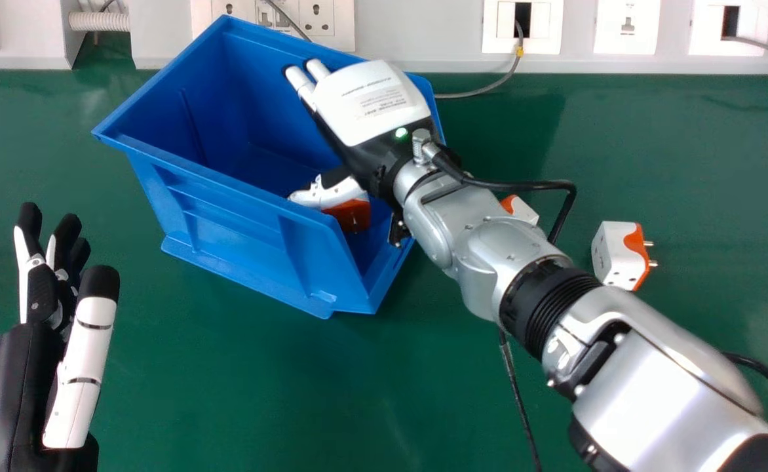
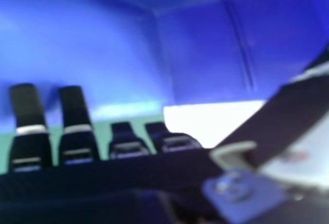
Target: Pick all objects and put in blue box
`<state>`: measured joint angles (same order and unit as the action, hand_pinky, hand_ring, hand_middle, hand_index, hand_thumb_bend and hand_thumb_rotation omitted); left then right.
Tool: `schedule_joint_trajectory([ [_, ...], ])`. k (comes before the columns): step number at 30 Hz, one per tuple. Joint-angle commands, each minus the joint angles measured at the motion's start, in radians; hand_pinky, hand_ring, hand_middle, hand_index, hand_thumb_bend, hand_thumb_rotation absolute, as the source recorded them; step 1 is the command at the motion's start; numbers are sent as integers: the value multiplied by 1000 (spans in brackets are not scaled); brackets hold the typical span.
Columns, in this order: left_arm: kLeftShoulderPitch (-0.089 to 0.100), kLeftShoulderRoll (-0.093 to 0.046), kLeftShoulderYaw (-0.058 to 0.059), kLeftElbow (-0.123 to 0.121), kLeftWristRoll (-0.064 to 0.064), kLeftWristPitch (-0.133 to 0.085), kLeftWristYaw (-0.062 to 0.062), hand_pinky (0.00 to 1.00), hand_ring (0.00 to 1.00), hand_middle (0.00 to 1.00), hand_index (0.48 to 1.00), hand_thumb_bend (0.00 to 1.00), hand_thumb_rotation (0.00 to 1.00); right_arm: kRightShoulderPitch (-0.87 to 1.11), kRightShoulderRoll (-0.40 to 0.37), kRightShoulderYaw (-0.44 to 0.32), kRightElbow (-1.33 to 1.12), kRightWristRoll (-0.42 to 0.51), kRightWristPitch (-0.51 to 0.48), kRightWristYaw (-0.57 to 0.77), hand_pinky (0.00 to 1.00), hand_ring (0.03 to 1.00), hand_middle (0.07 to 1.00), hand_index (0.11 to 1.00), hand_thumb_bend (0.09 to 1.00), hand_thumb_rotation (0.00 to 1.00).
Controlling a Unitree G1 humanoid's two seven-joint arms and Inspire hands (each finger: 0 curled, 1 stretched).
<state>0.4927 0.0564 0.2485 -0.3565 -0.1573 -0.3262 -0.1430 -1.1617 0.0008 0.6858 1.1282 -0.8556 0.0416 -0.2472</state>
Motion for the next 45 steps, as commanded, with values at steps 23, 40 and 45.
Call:
schedule_joint_trajectory([
  [23, -105, 5, -36, 55, 51, 16, 48, 1000, 1000, 999, 968, 516, 822, 610, -290, -207, -1125, -60, 159, 91, 925, 992, 1000, 1000, 403, 938],
  [40, -121, 13, -14, 94, 40, -13, 49, 1000, 999, 991, 960, 527, 826, 921, -417, -465, -1193, 86, -74, -16, 897, 992, 1000, 1000, 429, 918],
  [45, -114, 14, -8, 95, 30, -19, 46, 1000, 1000, 996, 966, 542, 818, 934, -474, -540, -1124, 128, -138, -24, 886, 990, 1000, 1000, 443, 904],
])
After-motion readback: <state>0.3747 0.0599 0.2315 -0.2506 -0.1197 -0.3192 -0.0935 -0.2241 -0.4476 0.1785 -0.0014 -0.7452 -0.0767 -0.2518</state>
